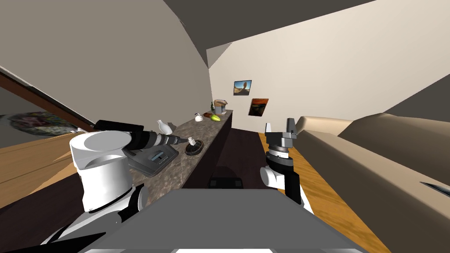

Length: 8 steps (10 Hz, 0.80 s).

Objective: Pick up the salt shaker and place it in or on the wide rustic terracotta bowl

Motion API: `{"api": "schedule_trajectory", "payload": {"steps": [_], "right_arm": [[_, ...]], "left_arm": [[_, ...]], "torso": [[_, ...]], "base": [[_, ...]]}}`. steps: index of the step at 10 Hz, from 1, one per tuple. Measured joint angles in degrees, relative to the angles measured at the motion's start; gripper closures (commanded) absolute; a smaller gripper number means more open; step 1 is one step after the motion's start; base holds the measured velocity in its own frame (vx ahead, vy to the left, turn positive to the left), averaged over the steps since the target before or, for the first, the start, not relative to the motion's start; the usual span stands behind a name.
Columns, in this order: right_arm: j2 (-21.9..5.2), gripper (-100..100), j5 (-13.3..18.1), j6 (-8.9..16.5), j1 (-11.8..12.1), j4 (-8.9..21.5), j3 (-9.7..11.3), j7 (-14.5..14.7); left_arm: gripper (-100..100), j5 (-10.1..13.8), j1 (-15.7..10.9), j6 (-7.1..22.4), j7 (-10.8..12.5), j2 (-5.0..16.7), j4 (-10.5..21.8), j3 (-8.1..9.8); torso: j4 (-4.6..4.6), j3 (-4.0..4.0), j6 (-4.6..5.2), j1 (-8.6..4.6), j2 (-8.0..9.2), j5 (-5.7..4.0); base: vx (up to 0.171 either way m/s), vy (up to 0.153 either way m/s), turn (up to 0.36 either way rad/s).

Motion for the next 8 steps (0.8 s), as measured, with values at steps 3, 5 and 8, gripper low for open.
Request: {"api": "schedule_trajectory", "payload": {"steps": [3,5,8], "right_arm": [[0.0,0,0.0,0.0,0.0,0.0,0.0,0.0],[0.0,0,0.0,0.0,0.0,0.0,0.0,0.0],[0.0,0,0.0,0.0,0.0,0.0,0.0,0.0]], "left_arm": [[0,1.5,-0.5,2.2,2.0,0.8,-2.0,1.26],[0,1.5,-0.5,2.2,2.0,0.8,-2.0,1.26],[0,1.5,-0.5,2.2,2.0,0.8,-2.0,1.26]], "torso": [[0.0,0.01,0.0,-0.01,0.03,0.01],[0.01,0.03,0.0,-0.05,0.06,0.0],[0.01,0.03,0.0,-0.05,0.06,0.0]], "base": [[0.008,0.009,0.002],[0.0,0.0,0.0],[0.0,0.0,0.0]]}}
